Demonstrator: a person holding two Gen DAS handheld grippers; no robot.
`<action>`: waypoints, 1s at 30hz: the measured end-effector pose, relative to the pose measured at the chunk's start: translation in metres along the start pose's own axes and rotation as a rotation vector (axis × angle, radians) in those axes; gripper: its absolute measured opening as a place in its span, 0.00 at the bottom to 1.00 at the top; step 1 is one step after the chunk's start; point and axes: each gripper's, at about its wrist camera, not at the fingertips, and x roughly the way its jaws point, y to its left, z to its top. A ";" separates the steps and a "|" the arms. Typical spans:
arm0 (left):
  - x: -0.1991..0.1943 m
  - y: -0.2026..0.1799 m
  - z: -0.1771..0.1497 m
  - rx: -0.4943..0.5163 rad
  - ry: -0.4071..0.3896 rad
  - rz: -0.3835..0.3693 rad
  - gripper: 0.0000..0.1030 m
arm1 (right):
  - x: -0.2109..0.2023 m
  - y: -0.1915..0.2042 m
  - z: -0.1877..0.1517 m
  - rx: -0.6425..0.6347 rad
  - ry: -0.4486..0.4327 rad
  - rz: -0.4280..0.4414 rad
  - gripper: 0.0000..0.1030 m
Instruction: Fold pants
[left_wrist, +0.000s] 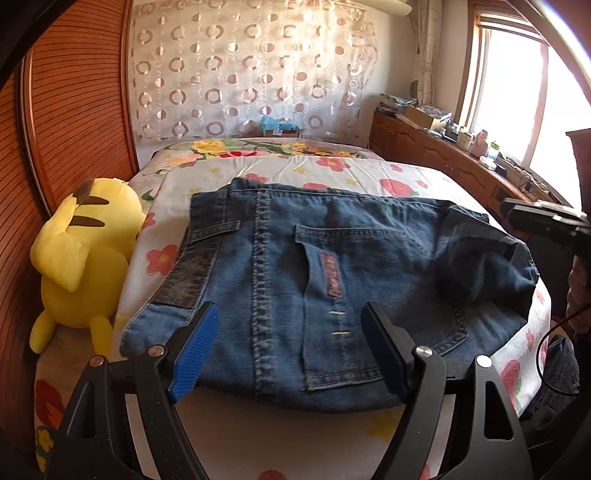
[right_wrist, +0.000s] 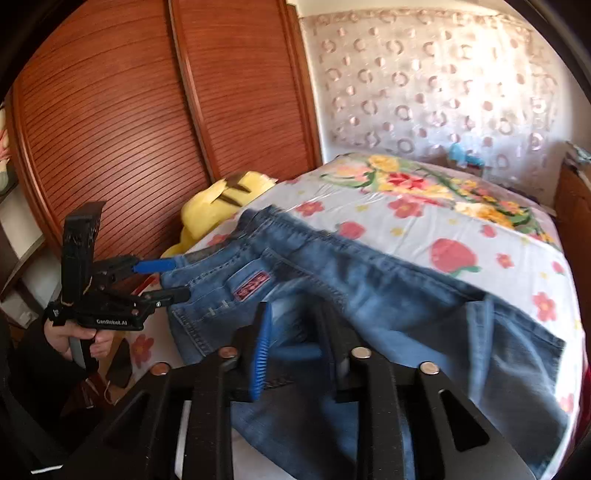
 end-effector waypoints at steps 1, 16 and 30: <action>0.000 -0.003 0.001 0.005 0.000 -0.004 0.77 | -0.008 -0.003 0.001 0.000 -0.014 -0.016 0.37; 0.016 -0.079 0.027 0.129 -0.008 -0.138 0.77 | -0.015 -0.066 -0.040 0.162 0.033 -0.181 0.54; 0.051 -0.111 0.025 0.136 0.068 -0.233 0.35 | -0.002 -0.087 -0.049 0.231 0.088 -0.103 0.54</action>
